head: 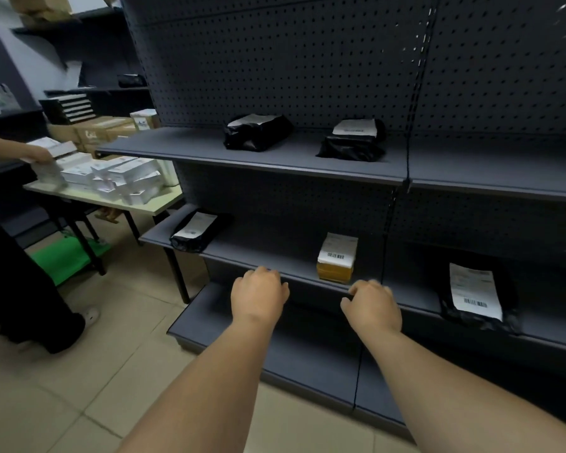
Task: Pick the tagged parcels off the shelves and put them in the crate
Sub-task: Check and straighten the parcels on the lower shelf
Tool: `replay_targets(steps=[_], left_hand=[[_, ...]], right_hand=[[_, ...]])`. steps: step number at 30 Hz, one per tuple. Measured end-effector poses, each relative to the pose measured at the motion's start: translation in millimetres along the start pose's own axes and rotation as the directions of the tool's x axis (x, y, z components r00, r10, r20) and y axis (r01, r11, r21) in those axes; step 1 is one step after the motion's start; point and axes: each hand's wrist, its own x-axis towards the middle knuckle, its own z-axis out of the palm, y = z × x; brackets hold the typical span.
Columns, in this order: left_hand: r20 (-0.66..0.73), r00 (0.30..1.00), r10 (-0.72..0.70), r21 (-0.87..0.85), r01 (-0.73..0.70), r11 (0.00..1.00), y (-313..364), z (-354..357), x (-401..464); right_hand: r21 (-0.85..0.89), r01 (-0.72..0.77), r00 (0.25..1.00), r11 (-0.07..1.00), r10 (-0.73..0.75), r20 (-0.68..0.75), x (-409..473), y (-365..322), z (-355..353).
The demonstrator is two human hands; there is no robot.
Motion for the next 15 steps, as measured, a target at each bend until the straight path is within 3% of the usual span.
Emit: replay_targets(steps=[15], left_hand=[[0.035,0.990,0.140,-0.152,-0.133,0.979,8.0,49.2,106.1]], right_hand=[[-0.040,-0.150,0.989,0.988,0.149,-0.024,78.7,-11.1,25.2]])
